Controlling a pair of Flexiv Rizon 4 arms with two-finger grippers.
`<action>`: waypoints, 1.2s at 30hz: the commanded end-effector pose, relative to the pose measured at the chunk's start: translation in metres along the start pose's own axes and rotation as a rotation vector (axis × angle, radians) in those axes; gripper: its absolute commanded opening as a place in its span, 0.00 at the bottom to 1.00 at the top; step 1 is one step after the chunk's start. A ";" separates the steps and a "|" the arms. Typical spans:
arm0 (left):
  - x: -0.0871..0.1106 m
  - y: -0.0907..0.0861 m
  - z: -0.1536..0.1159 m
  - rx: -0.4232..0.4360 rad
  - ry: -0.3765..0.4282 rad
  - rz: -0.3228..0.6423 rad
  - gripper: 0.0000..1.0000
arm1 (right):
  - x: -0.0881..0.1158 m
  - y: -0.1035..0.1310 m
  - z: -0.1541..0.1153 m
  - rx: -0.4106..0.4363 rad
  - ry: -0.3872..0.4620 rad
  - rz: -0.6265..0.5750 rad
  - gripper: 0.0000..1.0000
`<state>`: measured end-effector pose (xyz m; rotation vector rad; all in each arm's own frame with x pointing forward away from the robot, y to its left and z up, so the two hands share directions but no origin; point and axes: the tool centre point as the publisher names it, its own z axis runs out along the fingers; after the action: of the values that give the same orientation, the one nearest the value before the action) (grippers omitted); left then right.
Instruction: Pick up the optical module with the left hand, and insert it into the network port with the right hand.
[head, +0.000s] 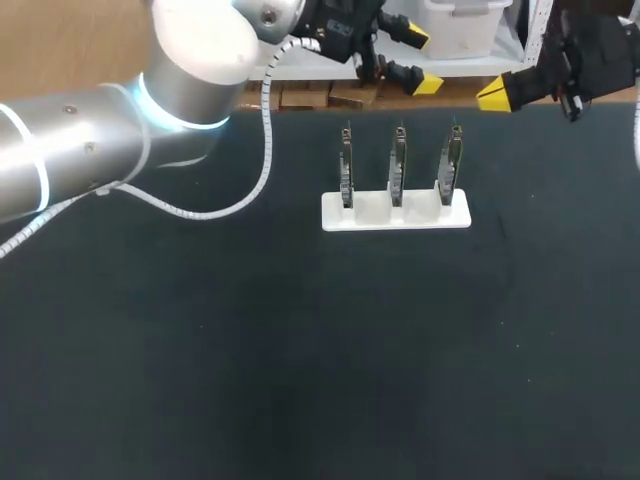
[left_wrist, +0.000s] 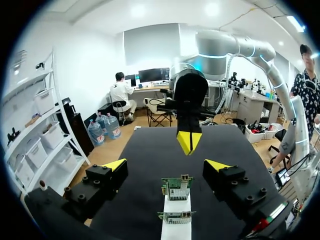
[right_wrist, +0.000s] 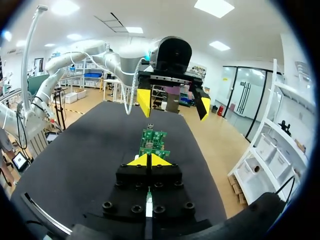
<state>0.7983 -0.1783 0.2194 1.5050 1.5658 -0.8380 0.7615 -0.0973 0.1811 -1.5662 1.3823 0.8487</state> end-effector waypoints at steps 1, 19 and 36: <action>0.003 -0.010 -0.009 -0.029 -0.014 0.000 1.00 | -0.001 0.006 -0.003 0.021 0.004 -0.001 0.00; 0.001 -0.010 -0.011 -0.034 -0.032 0.006 1.00 | -0.002 0.005 -0.002 0.034 0.008 -0.005 1.00; 0.001 -0.010 -0.011 -0.034 -0.032 0.006 1.00 | -0.002 0.005 -0.002 0.034 0.008 -0.005 1.00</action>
<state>0.7877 -0.1700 0.2235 1.4675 1.5479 -0.8256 0.7578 -0.0987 0.1835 -1.5499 1.3923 0.8172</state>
